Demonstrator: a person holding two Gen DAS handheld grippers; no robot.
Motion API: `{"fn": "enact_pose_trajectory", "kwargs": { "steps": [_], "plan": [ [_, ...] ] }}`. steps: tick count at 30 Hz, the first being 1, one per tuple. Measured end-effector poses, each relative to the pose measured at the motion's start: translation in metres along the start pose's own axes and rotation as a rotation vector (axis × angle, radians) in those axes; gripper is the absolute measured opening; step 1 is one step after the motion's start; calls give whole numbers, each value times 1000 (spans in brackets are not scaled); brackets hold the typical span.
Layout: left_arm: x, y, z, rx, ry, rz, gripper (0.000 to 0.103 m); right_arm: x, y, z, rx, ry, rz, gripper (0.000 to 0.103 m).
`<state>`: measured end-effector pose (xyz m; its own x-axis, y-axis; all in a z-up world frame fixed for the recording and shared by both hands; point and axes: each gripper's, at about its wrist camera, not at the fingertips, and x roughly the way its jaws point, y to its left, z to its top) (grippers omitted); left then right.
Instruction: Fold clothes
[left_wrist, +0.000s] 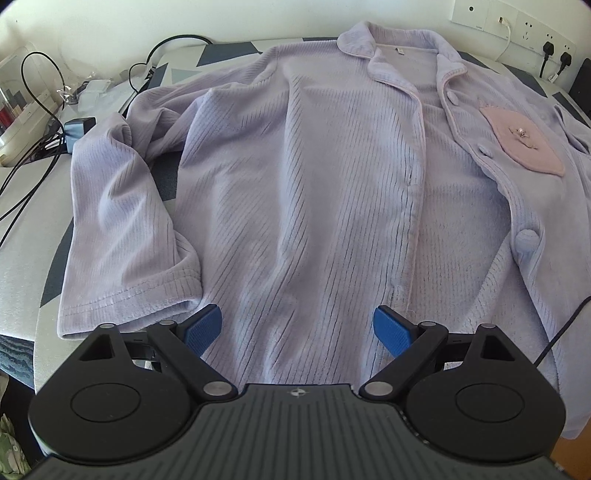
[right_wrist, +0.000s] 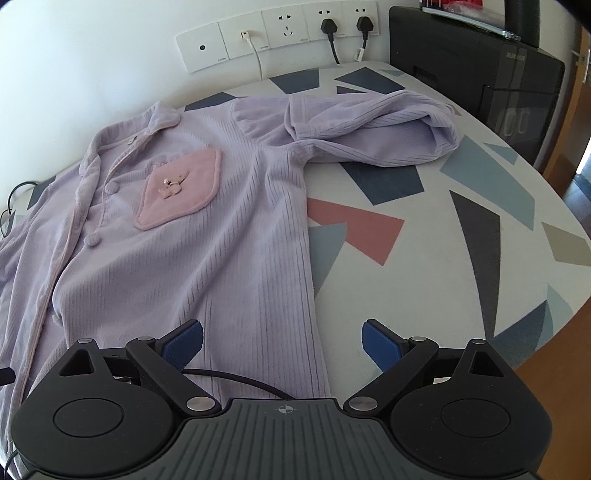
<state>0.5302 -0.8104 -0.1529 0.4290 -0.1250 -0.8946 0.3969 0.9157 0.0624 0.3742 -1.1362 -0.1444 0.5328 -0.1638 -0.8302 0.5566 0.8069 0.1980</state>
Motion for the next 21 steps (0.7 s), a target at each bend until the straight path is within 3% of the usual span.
{"fn": "enact_pose_trajectory", "kwargs": {
  "steps": [21],
  "plan": [
    [12, 7, 4, -53, 13, -20, 92, 13, 24, 13, -83, 17, -7, 91]
  ]
}}
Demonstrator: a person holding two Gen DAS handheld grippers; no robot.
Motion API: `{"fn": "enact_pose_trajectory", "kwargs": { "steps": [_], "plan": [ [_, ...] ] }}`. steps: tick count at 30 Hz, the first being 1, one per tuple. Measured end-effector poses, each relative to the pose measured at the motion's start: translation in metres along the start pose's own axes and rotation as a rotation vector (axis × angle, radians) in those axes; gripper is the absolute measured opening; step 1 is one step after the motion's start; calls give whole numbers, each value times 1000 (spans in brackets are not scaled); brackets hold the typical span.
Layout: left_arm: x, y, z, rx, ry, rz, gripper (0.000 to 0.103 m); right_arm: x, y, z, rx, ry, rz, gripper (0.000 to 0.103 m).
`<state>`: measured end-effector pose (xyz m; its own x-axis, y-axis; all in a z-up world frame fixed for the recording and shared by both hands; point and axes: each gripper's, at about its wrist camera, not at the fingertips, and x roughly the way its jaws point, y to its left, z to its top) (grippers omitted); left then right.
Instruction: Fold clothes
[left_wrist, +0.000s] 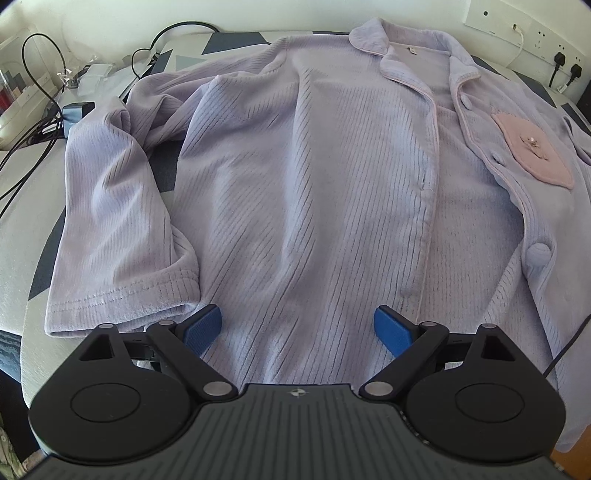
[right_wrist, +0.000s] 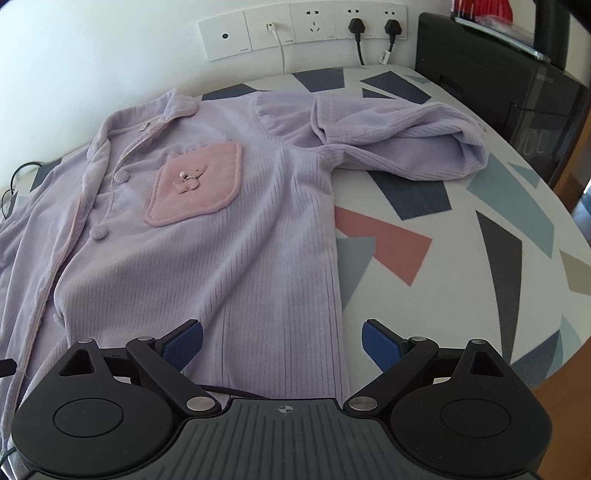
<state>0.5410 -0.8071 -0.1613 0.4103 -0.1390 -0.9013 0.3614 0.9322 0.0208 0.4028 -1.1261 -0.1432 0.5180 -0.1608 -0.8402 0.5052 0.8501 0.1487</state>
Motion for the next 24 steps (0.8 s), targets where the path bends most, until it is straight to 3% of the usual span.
{"fn": "enact_pose_trajectory", "kwargs": {
  "steps": [16, 24],
  "plan": [
    [10, -5, 2, 4, 8, 20, 102, 21, 23, 2, -161, -4, -82, 92],
    [12, -5, 2, 1, 11, 11, 102, 30, 23, 2, -165, 19, -92, 93]
  ]
}}
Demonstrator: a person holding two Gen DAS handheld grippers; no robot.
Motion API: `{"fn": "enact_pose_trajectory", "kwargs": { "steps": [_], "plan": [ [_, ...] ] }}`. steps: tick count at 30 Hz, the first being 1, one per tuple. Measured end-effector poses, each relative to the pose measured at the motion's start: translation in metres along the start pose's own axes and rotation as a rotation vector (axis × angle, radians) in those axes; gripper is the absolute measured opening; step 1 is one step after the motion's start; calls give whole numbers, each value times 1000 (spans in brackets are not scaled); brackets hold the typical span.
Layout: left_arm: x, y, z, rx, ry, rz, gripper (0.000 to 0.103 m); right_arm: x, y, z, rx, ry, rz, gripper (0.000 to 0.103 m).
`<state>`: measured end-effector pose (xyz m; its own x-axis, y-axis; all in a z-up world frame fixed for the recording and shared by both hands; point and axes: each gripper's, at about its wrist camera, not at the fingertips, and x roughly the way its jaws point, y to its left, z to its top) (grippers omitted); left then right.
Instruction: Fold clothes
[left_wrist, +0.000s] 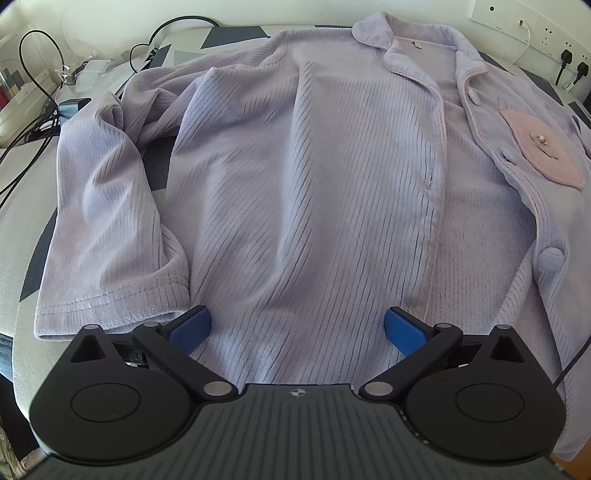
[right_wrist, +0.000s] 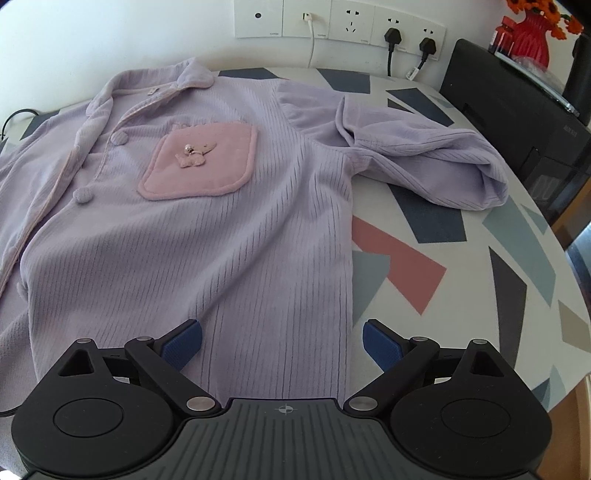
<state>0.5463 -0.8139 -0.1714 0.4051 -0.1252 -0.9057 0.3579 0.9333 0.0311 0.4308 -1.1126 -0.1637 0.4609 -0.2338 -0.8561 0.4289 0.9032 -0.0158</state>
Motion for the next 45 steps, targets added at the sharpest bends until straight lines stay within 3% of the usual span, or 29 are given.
{"fn": "enact_pose_trajectory", "kwargs": {
  "steps": [8, 13, 17, 21, 26, 31, 33, 36, 45],
  "plan": [
    [0, 2, 0, -11, -4, -9, 102, -5, -5, 2, 1, -29, 30, 91],
    [1, 3, -1, -7, -16, -12, 103, -10, -24, 2, 48, -44, 79, 76],
    [0, 1, -3, -12, -27, -6, 103, -8, -34, 7, 96, -29, 96, 71],
    [0, 1, -2, -10, -29, -4, 103, 0, -36, 6, 102, -15, 53, 69],
    [1, 2, -2, -5, -26, -7, 103, 8, -40, 2, 133, 3, 59, 52],
    [3, 1, 0, -4, -21, 4, 103, 10, -28, 7, 76, -16, 54, 16],
    [3, 0, 2, -5, -9, 7, 103, 10, -20, 7, 25, -23, 36, 10],
    [5, 1, 5, -4, 0, 9, 103, 9, -8, 6, -45, -38, -7, 8],
    [7, 2, 8, -8, 8, 9, 103, 11, -25, 6, -31, -31, -93, 6]
  ]
}}
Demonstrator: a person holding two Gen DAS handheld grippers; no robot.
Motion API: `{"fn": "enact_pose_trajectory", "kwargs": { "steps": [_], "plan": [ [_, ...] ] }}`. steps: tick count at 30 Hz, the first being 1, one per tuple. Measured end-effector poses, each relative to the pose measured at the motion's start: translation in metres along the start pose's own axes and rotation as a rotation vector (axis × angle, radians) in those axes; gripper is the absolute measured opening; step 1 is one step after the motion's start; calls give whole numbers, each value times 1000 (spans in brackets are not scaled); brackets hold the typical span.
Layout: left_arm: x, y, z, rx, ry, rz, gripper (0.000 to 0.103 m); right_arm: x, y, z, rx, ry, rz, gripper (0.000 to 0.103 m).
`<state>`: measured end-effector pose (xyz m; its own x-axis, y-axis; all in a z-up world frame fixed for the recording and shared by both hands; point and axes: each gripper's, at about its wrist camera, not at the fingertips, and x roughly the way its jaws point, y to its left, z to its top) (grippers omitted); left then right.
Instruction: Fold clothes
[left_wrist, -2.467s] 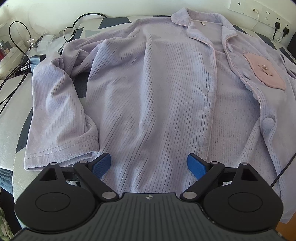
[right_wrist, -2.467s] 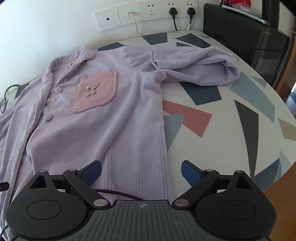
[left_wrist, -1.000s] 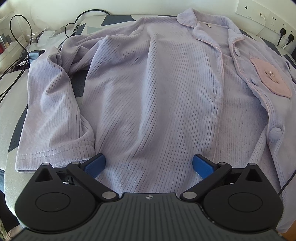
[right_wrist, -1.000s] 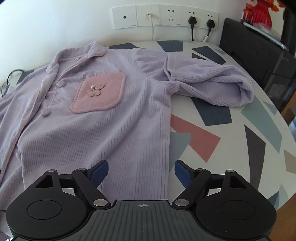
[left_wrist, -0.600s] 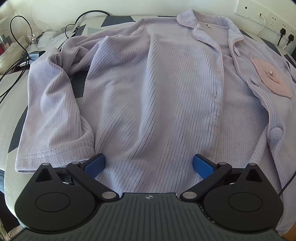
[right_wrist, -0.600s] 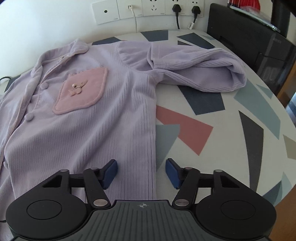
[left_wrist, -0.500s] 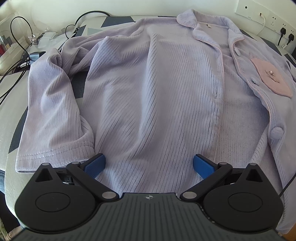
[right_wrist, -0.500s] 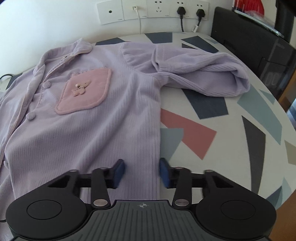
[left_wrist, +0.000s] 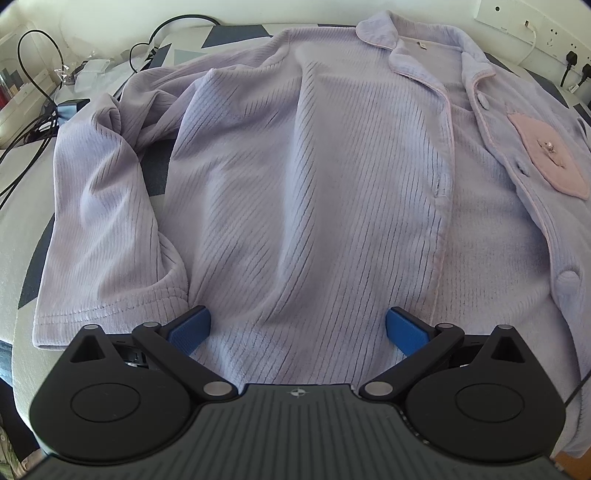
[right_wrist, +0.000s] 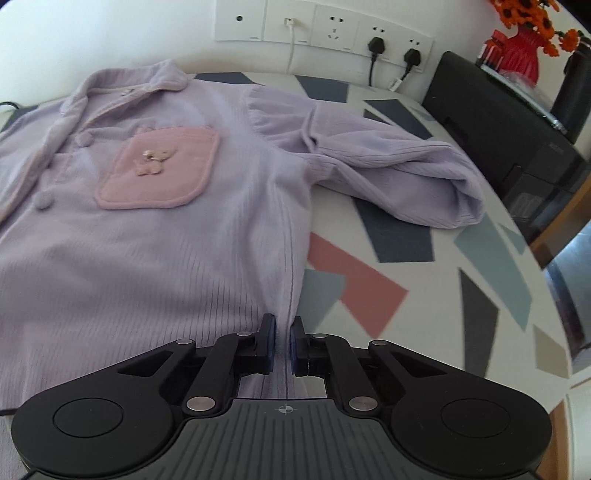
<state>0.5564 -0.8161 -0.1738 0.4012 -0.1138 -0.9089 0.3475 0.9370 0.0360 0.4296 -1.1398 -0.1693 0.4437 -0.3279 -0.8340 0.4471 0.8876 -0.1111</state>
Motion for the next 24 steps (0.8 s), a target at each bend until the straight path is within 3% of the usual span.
{"fn": "enact_pose_trajectory", "kwargs": {
  "steps": [20, 24],
  "plan": [
    [-1, 1, 0, -12, 8, -1, 103, 6, -3, 6, -8, 5, -42, 7],
    [1, 1, 1, -14, 20, 1, 103, 6, -10, 8, 35, 13, -25, 13]
  ]
}}
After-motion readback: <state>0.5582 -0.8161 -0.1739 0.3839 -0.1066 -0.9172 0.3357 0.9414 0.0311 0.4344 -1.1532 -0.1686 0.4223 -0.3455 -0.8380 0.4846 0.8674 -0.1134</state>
